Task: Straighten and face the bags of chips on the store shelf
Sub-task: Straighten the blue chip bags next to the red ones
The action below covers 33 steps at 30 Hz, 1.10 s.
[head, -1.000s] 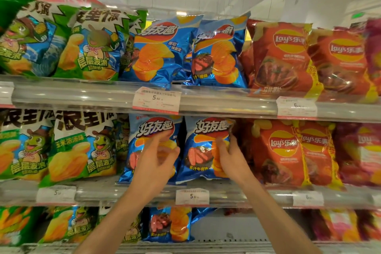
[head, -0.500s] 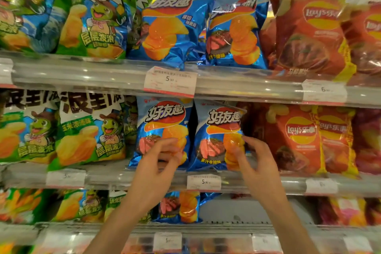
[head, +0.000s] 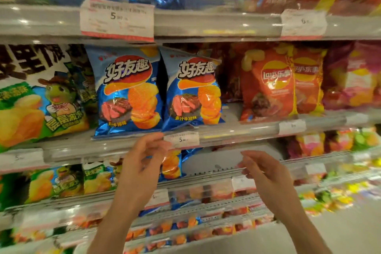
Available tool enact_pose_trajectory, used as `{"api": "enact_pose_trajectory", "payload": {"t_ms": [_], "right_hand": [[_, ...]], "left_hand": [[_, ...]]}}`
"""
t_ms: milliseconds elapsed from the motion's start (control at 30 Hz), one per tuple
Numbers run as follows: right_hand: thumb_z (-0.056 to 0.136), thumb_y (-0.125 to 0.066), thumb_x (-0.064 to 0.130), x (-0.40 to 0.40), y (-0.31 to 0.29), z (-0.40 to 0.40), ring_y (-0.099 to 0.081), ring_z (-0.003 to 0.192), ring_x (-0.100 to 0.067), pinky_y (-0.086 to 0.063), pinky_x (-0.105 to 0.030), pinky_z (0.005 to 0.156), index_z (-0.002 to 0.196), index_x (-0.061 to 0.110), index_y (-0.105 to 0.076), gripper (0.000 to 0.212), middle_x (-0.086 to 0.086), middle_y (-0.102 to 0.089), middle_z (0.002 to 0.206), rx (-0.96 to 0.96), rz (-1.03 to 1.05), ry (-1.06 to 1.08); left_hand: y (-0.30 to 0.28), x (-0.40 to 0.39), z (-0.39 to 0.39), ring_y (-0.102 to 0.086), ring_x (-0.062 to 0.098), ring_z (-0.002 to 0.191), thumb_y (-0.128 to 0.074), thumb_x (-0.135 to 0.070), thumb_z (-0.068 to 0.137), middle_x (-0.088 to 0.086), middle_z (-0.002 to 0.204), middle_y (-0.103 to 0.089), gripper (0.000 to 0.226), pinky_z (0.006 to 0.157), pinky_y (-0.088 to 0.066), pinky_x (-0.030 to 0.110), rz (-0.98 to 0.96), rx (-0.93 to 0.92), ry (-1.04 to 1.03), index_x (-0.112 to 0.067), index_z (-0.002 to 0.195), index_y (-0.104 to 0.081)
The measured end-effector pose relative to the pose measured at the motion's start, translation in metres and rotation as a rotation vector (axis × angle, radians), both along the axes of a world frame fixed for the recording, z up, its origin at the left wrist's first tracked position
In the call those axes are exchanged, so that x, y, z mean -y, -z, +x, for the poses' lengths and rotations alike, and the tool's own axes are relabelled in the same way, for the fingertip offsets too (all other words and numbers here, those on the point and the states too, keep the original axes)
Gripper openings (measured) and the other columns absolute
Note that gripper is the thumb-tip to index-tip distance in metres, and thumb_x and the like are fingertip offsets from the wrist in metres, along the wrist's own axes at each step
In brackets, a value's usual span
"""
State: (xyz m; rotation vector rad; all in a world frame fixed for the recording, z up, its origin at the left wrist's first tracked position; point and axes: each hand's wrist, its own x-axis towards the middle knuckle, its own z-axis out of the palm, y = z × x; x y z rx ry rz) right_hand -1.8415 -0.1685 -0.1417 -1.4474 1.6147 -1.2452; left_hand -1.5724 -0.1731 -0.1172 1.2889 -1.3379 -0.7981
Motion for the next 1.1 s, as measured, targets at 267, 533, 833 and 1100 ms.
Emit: {"api": "enact_pose_trajectory", "payload": {"t_ms": [267, 533, 833, 1100], "right_hand": [[0.097, -0.059, 0.03, 0.022, -0.023, -0.047, -0.07, 0.08, -0.005, -0.054, -0.027, 0.077, 0.098, 0.025, -0.072, 0.014, 0.012, -0.075, 0.086, 0.004, -0.047, -0.133], [0.096, -0.06, 0.03, 0.051, -0.035, -0.061, -0.07, 0.08, -0.004, -0.054, -0.022, 0.076, 0.092, 0.029, -0.073, 0.014, 0.013, -0.074, 0.083, 0.005, -0.09, -0.295], [0.101, -0.056, 0.026, 0.102, -0.074, -0.008, -0.061, 0.094, 0.007, -0.042, -0.003, 0.076, 0.111, 0.028, -0.069, 0.018, 0.011, -0.068, 0.106, -0.054, -0.295, -0.369], [0.1, -0.05, 0.044, 0.172, -0.085, 0.042, -0.051, 0.128, -0.01, -0.042, -0.038, 0.111, 0.148, 0.036, -0.032, 0.052, 0.004, -0.054, 0.139, -0.066, -0.28, -0.423]], "left_hand": [[-0.019, -0.002, -0.047, -0.07, 0.005, 0.092, -0.059, -0.035, 0.089, -0.013, 0.098, -0.074, 0.021, 0.084, -0.053, 0.031, -0.1, -0.034, -0.168, -0.032, 0.109, -0.068], [-0.037, 0.008, -0.067, -0.066, 0.003, 0.096, -0.062, -0.029, 0.096, -0.013, 0.101, -0.071, 0.013, 0.083, -0.052, 0.03, -0.179, 0.011, -0.414, -0.03, 0.107, -0.067], [-0.068, 0.071, -0.072, -0.053, 0.012, 0.112, -0.053, -0.038, 0.1, 0.002, 0.141, -0.043, 0.048, 0.097, -0.042, 0.03, -0.146, 0.435, -0.324, -0.039, 0.146, -0.038], [-0.078, 0.113, -0.067, -0.056, 0.038, 0.115, -0.04, -0.047, 0.102, 0.017, 0.142, -0.04, 0.051, 0.099, -0.047, 0.055, -0.072, 0.576, -0.239, -0.05, 0.149, -0.019]]}}
